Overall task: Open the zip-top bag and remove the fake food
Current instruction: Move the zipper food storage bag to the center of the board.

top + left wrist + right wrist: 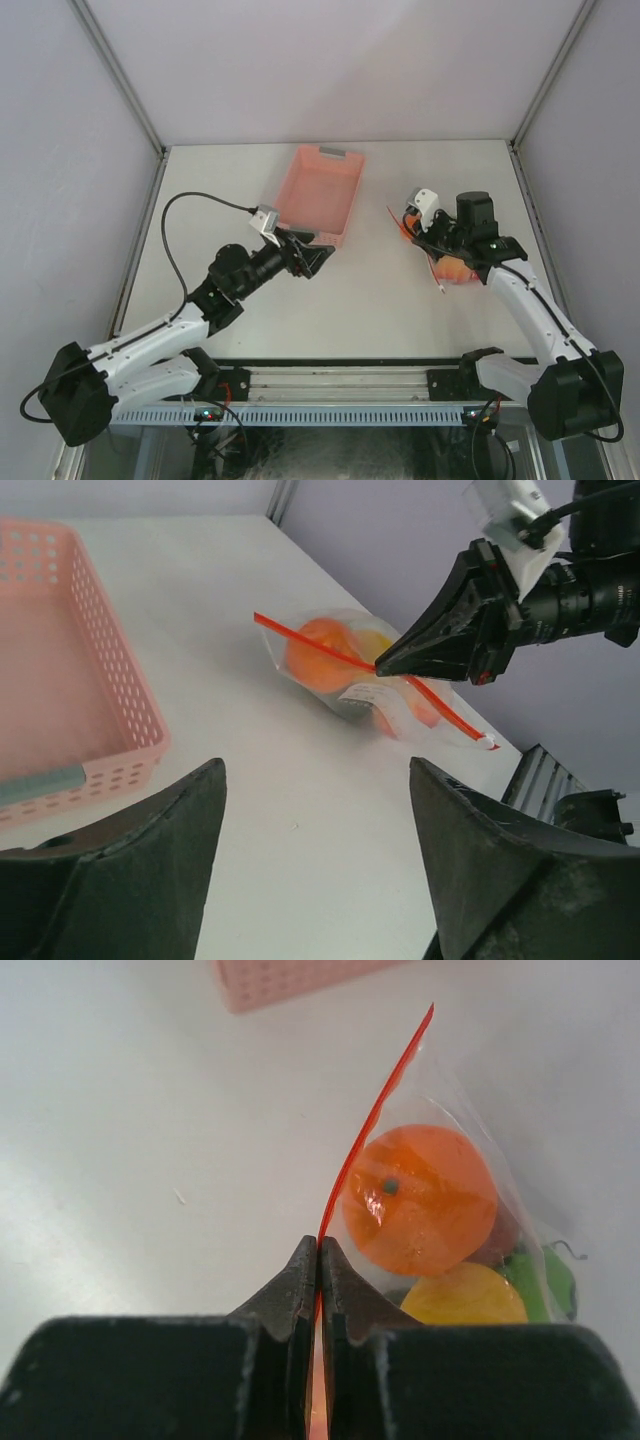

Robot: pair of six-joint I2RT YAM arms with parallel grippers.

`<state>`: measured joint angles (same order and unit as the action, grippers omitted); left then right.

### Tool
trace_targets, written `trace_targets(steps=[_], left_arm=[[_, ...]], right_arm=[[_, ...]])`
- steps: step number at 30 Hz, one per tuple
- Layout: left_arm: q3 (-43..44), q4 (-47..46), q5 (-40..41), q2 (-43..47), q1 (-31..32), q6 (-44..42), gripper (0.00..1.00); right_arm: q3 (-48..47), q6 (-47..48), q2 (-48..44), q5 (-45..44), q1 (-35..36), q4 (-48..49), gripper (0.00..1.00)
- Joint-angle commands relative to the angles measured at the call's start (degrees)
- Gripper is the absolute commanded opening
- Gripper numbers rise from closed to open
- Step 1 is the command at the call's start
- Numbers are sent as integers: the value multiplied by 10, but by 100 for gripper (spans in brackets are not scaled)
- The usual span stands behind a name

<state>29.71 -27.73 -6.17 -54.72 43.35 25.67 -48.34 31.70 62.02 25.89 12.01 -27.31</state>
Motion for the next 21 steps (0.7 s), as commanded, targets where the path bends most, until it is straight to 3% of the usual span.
trace_targets(steps=[1,9,16,21], left_arm=[[27,-25,37,-20,3,96,75],[33,-17,60,-85,3,269,72],[22,-16,91,-105,11,353,72],[7,4,118,-117,12,433,76]], right_arm=[[-42,-37,17,106,14,12,0],[-35,-74,24,153,9,2,0],[-28,-74,21,169,3,-3,0],[-28,-74,22,187,-8,-8,11]])
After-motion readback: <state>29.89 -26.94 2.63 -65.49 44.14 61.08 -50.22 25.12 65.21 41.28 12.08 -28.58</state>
